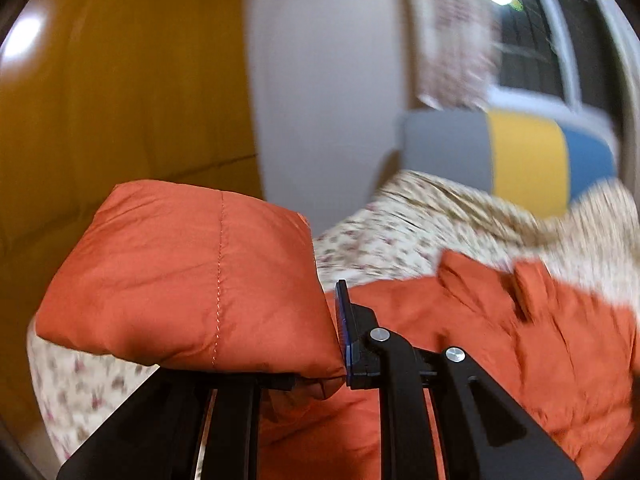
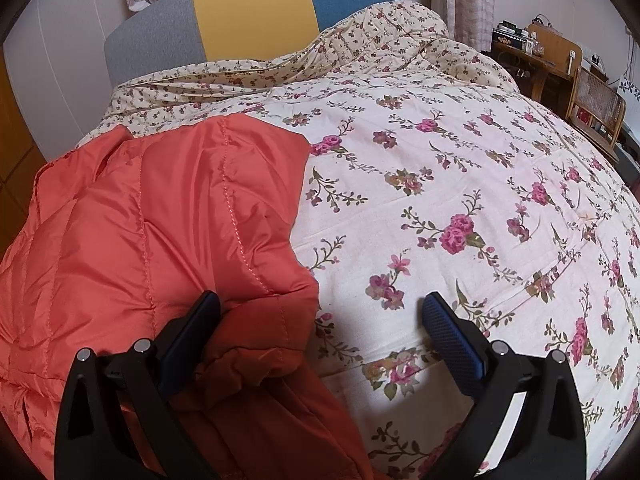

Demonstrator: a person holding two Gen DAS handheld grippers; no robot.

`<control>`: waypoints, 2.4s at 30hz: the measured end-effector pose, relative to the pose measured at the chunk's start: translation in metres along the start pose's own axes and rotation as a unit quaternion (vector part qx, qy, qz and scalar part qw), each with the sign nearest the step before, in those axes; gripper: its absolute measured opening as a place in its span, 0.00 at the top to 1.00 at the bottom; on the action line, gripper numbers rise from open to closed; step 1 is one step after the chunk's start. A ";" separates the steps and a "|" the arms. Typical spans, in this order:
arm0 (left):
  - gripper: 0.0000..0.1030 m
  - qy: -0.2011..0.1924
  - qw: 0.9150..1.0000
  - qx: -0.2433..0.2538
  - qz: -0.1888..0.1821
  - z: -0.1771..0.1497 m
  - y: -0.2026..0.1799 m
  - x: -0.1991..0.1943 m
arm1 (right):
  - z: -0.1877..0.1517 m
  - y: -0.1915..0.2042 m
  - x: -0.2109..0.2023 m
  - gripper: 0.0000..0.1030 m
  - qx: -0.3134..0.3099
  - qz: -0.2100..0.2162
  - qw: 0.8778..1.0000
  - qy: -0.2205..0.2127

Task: Fold large clothes

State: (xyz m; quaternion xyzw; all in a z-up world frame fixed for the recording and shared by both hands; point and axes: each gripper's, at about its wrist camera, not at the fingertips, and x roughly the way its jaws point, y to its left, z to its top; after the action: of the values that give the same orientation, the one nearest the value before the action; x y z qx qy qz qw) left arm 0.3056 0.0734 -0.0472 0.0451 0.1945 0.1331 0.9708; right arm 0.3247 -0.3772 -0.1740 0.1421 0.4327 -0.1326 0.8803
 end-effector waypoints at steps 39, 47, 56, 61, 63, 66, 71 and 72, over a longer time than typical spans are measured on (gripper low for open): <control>0.04 -0.034 0.931 0.341 -0.128 -0.094 -0.166 -0.028 | -0.003 -0.004 0.000 0.02 0.001 -0.001 1.000 -0.001; 0.04 -0.027 0.955 0.247 -0.163 -0.060 -0.120 -0.045 | -0.003 -0.003 0.000 0.02 0.001 -0.001 1.000 -0.001; 0.04 0.078 0.980 0.049 -0.175 -0.038 -0.044 -0.010 | 0.003 0.008 -0.020 0.03 -0.031 -0.010 0.999 -0.016; 0.11 0.104 0.987 -0.093 -0.086 -0.031 0.027 0.022 | 0.004 0.052 -0.089 0.06 -0.099 0.080 0.985 -0.119; 0.37 0.125 0.981 -0.138 -0.062 -0.032 0.048 0.038 | 0.004 0.078 -0.102 0.13 -0.126 0.137 0.975 -0.126; 0.55 0.166 0.973 -0.154 -0.043 -0.032 0.053 0.069 | 0.004 0.138 -0.102 0.34 -0.191 0.201 0.955 -0.108; 0.54 0.179 0.981 -0.061 -0.052 -0.036 0.014 0.093 | 0.005 0.201 -0.061 0.68 -0.245 0.200 0.948 -0.045; 0.55 0.178 0.981 -0.048 -0.052 -0.038 0.007 0.096 | 0.004 0.204 -0.052 0.73 -0.250 0.182 0.950 -0.037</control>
State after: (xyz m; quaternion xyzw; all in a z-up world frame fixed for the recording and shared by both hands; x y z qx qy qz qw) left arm 0.3741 0.1079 -0.1160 -0.0365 0.3594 0.0972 0.9274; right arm 0.3697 -0.1842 -0.1019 -0.0113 0.3855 0.1371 0.9124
